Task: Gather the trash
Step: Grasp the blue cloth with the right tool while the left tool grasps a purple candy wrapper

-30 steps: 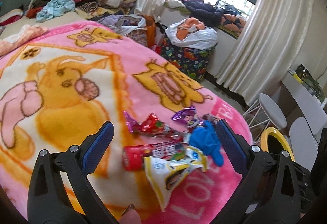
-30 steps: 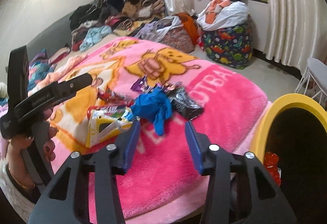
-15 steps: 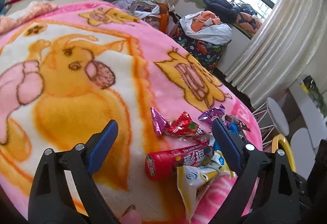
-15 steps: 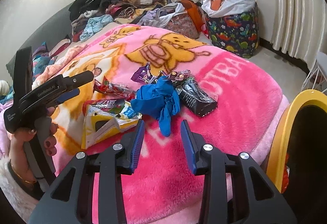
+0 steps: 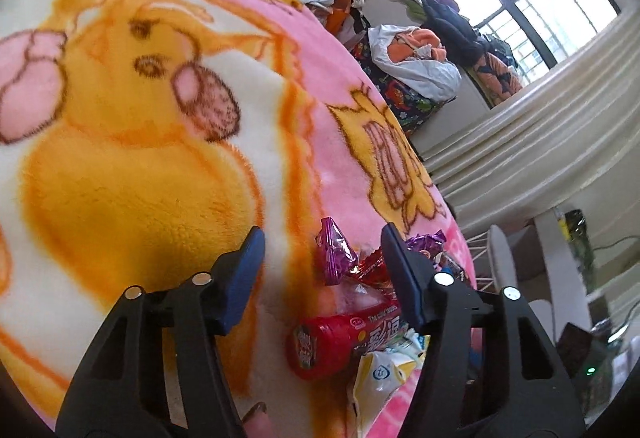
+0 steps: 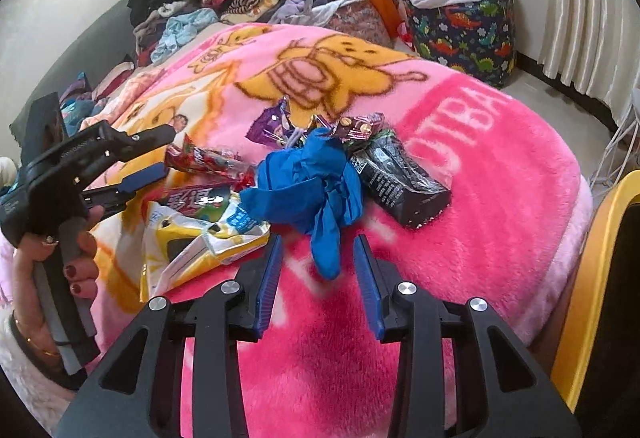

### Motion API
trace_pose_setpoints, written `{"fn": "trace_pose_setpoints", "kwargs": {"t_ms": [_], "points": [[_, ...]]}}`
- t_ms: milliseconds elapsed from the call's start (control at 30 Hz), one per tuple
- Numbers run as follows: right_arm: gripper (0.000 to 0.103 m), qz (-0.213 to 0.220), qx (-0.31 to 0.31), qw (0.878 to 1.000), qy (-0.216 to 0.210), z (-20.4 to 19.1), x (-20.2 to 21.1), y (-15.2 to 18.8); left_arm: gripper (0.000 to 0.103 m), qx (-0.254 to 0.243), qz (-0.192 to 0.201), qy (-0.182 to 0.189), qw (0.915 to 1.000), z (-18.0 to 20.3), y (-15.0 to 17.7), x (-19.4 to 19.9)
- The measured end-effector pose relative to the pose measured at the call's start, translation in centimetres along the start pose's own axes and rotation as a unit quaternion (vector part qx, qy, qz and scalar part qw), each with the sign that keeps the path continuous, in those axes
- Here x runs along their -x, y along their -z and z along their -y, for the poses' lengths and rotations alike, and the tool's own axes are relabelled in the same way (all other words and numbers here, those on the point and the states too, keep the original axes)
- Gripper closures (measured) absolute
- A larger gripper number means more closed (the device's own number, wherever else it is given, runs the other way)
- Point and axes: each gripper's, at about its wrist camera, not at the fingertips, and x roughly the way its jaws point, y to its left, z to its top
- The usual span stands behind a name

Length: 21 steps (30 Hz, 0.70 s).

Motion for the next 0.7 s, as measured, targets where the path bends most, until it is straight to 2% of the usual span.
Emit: {"fn": "trace_pose_setpoints", "kwargs": {"t_ms": [133,300,400,467,633,700], "points": [[0.07,-0.011,-0.006,1.0,0.004,0.5,-1.1,-0.2,0.057,0.015,-0.006,0.008,0.9998,-0.4,-0.2,-0.2],[0.094,-0.016,0.0,1.0,0.002,0.8,-1.7,0.0,0.064,0.02,-0.01,0.007,0.9997,-0.5,-0.3,-0.3],[0.096,-0.01,-0.003,1.0,-0.004,1.1,-1.5,0.2,0.071,0.021,-0.013,0.007,0.9997,-0.4,-0.2,-0.3],[0.097,-0.006,-0.004,1.0,-0.008,1.0,-1.3,0.3,0.072,0.021,-0.015,0.009,0.9996,-0.3,-0.2,-0.3],[0.097,0.007,-0.001,1.0,-0.015,0.9,-0.1,0.8,0.09,0.007,-0.021,0.007,0.9997,0.4,0.1,-0.4],[0.097,0.016,0.003,1.0,-0.017,0.8,0.4,0.8,0.09,-0.002,-0.017,0.005,0.9998,0.8,0.3,-0.2]]}}
